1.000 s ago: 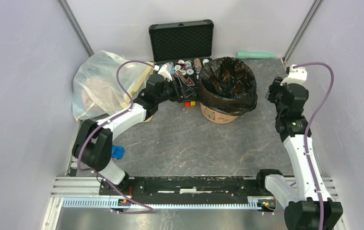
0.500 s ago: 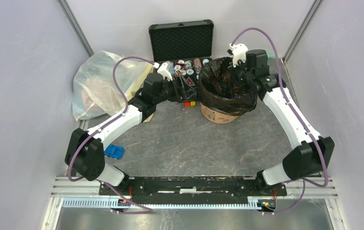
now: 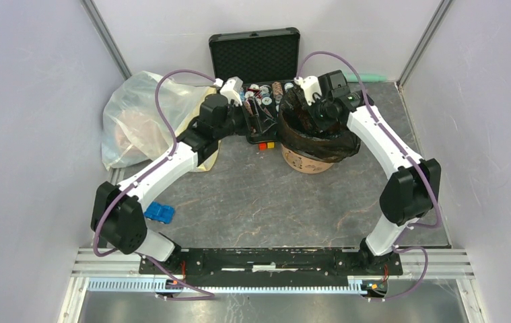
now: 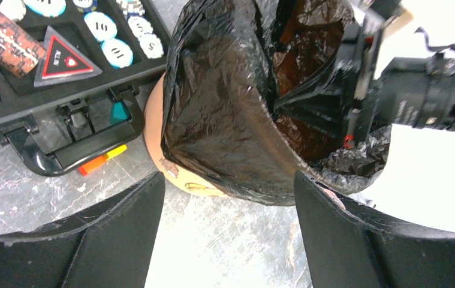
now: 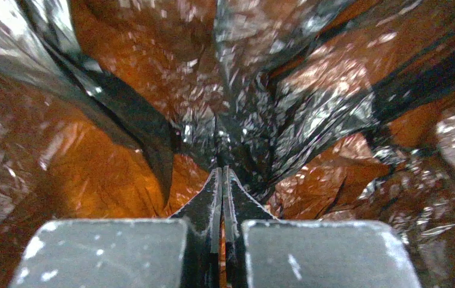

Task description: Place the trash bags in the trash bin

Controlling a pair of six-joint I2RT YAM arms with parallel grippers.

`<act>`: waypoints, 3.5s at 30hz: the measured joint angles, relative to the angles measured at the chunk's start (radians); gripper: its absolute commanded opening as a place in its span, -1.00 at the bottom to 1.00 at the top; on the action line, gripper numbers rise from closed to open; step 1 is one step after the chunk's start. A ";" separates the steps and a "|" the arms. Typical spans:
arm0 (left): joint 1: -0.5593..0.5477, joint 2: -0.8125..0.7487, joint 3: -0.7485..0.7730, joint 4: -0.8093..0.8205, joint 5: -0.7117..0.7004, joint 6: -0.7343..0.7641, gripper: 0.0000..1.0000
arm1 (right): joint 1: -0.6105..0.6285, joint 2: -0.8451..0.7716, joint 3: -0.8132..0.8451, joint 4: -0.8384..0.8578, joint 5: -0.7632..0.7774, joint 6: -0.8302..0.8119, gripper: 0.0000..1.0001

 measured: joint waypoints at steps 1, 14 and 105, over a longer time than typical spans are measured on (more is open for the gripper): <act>0.000 0.003 0.009 0.000 0.000 0.002 0.70 | 0.001 0.001 -0.009 -0.005 0.000 -0.003 -1.00; 0.000 0.092 0.080 -0.006 0.023 0.003 0.68 | 0.001 0.041 -0.130 -0.029 0.002 -0.018 -1.00; -0.035 0.192 0.223 -0.071 0.056 0.003 0.68 | -0.020 0.298 -0.033 -0.094 -0.023 -0.037 -1.00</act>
